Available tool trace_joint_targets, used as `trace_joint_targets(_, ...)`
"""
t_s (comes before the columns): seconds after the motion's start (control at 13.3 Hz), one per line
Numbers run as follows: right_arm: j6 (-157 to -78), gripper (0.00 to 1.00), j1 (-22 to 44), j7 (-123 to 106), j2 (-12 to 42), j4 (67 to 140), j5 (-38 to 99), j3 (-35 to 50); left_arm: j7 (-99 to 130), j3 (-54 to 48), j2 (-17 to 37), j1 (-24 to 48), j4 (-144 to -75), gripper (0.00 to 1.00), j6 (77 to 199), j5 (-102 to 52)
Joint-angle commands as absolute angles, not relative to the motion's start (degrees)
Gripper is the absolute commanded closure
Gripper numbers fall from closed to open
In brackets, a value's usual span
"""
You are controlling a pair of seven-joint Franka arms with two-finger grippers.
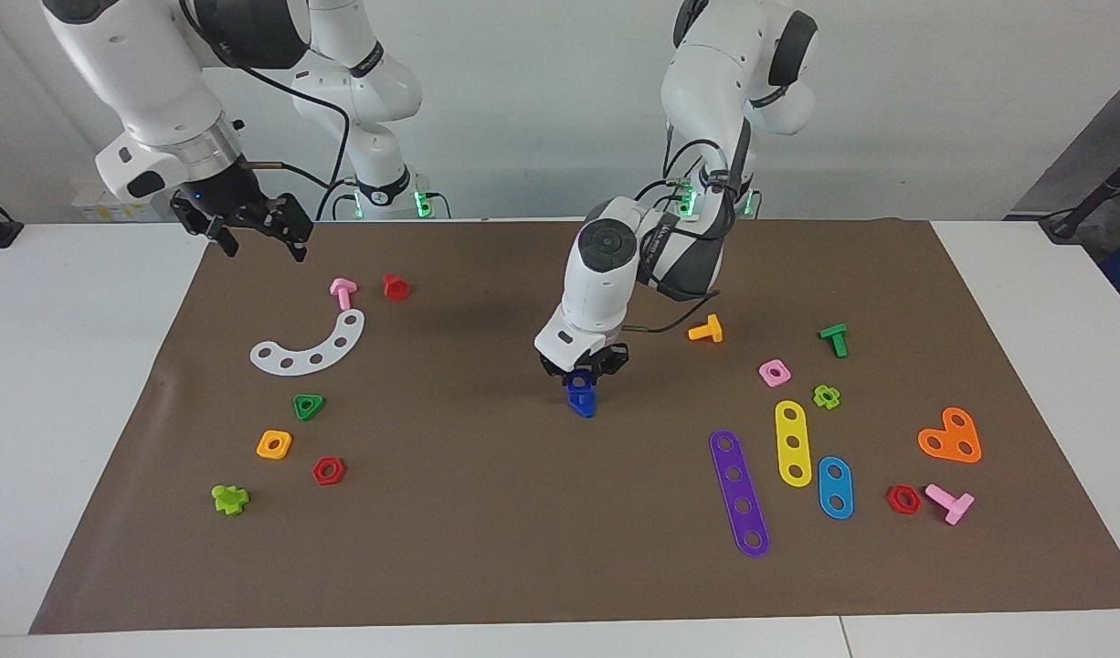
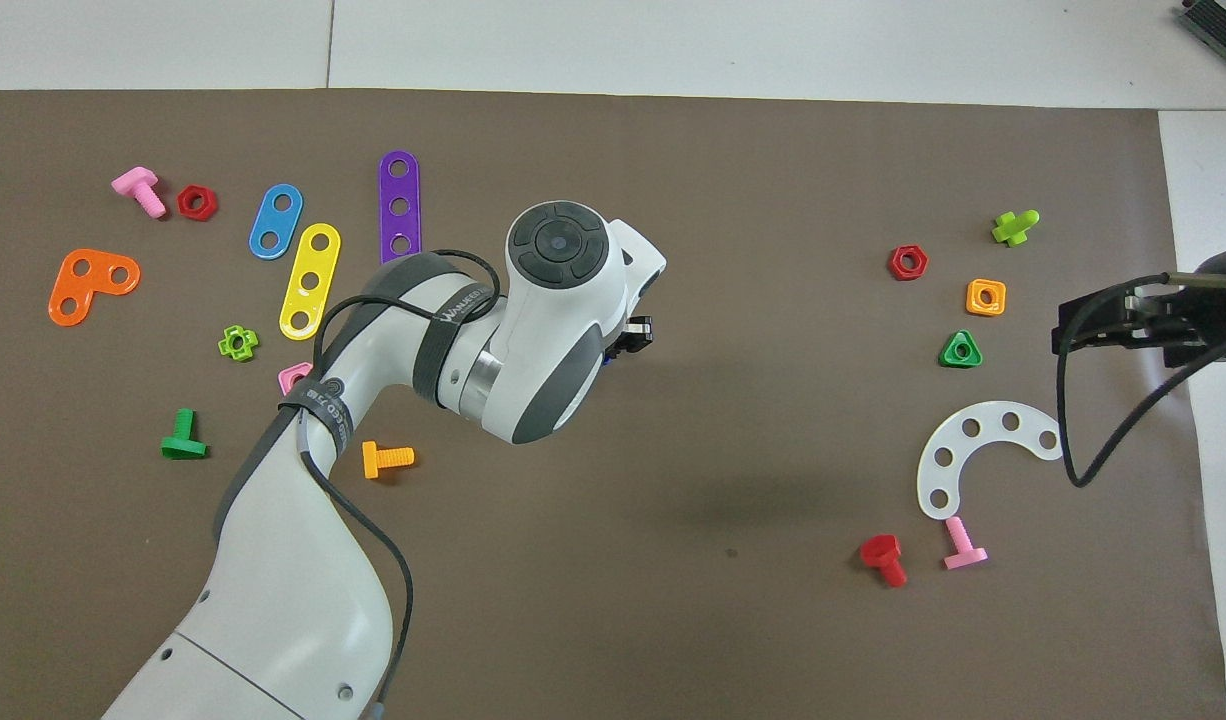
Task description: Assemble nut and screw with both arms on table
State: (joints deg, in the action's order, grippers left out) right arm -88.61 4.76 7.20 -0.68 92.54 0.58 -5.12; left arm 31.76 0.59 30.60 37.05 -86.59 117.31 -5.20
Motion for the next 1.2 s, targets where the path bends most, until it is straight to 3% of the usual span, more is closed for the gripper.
trace_joint_targets(0.0, -89.38, 0.0, 5.19, 7.82, -1.93, 93.78, 1.32, -5.63, 32.34, 1.67, 30.85, 38.06, -87.45, 0.84, 118.3, -5.27)
trace_joint_targets(1.12, -89.38, 0.0, 5.27, 7.73, -2.02, 93.78, 1.67, -5.27, 33.3, 2.29, 32.52, 37.27, -82.36, 0.84, 113.55, -5.01)
